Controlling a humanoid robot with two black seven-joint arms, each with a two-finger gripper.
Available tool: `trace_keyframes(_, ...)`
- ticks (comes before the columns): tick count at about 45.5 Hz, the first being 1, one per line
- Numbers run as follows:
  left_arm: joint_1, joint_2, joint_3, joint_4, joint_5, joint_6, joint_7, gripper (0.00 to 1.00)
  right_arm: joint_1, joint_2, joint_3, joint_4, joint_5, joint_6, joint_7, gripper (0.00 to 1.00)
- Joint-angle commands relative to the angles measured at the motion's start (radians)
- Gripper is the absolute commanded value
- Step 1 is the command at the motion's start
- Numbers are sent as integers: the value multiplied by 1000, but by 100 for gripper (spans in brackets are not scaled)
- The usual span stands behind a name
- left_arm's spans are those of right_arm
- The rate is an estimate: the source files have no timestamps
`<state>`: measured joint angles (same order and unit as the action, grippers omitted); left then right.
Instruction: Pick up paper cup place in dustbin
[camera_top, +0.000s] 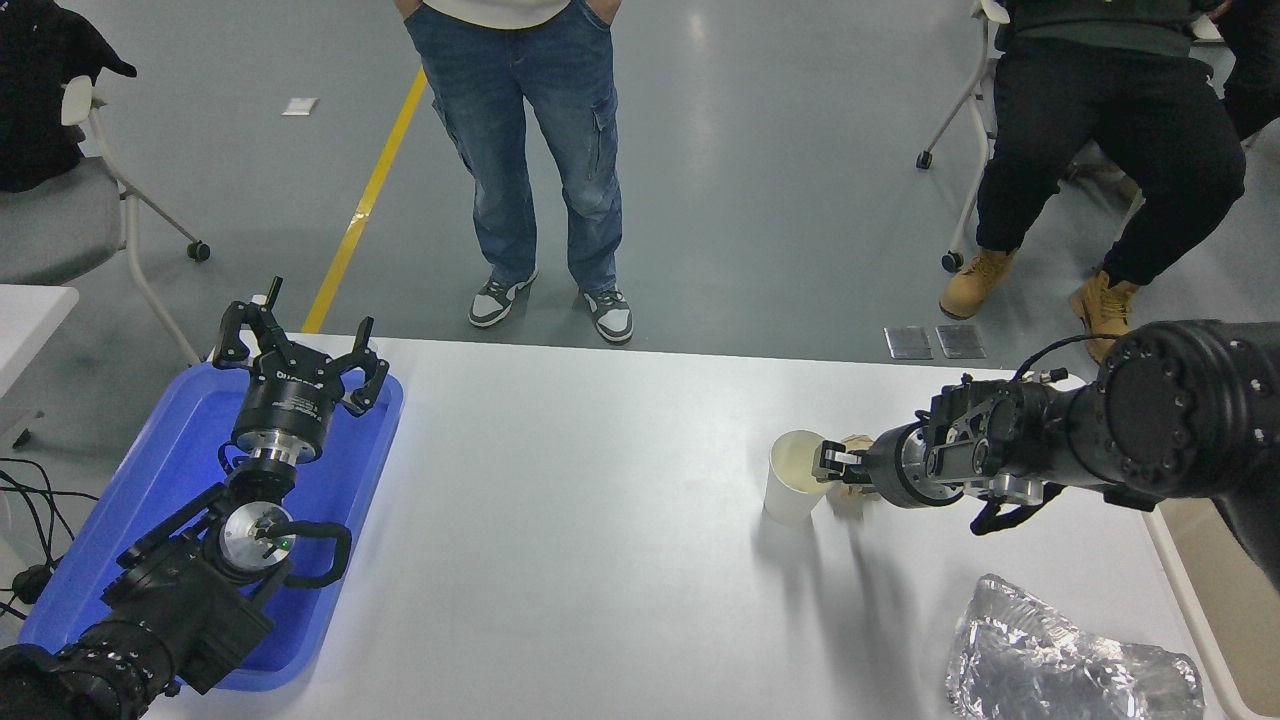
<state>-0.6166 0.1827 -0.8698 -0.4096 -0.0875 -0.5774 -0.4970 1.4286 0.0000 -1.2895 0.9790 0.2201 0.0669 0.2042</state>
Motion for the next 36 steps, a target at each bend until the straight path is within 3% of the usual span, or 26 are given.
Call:
trace_keyframes(1, 0, 0, 0, 0, 0, -1, 0, 100, -14, 0, 27, 0, 1, -1, 1, 17)
trace_keyframes(6, 0, 0, 0, 0, 0, 1, 0, 100, -13, 0, 27, 1, -1, -1, 3, 0)
trace_keyframes(32, 0, 0, 0, 0, 0, 1, 0, 100, 76, -2, 21, 35, -10, 19, 8, 0)
trace_keyframes(36, 0, 0, 0, 0, 0, 1, 0, 100, 133, -47, 27, 72, -36, 25, 11, 0)
